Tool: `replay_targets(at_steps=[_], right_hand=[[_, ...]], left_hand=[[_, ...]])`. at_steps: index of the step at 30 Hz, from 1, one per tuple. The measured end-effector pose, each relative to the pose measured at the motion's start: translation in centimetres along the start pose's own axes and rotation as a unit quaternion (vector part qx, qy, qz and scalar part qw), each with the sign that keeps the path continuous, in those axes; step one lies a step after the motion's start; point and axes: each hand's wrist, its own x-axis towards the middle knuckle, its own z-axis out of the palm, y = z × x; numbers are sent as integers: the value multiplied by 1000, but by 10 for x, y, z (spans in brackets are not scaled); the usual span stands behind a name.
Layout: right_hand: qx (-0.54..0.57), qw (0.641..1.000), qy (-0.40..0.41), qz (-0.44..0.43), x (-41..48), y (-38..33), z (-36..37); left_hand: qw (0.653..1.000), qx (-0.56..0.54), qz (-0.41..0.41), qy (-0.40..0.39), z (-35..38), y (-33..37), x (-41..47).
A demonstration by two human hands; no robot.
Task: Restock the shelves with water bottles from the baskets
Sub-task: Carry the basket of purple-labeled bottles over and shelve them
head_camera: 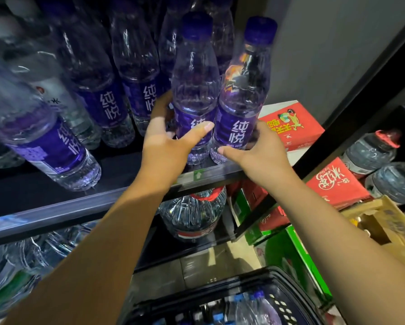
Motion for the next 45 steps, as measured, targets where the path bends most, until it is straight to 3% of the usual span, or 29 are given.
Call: replay_targets(at_steps=[11,15,26,31,33,36,39,42,45], right_hand=[[-12,1000,6,-6,20,-3,0],[-13,1000,-8,-10,31,-2,2],[14,999,-40,-9,41,-7,5],[-44,996,-81,6,37,-13,0],[-70,997,-39,6,31,-13,-4],[-137,987,51,-61,0,-10,-19],[-139,977,82,-139,-63,11,-34],[-178,972,44,-144,-143,62,-39],[-216,974,-35,-56,-230,116,-38]], left_hand=[[975,196,-18,106,16,-24,-15],[962,255,-12,97,12,-23,-7],[958,268,-43,90,12,-18,-3],[950,288,-84,85,20,1,-16],[945,305,-73,89,18,5,-32],[923,379,-20,66,8,2,-66],[889,456,8,37,-1,-15,-120],[865,500,13,-30,-12,-44,-198],[843,527,-31,-103,-24,-76,-278]])
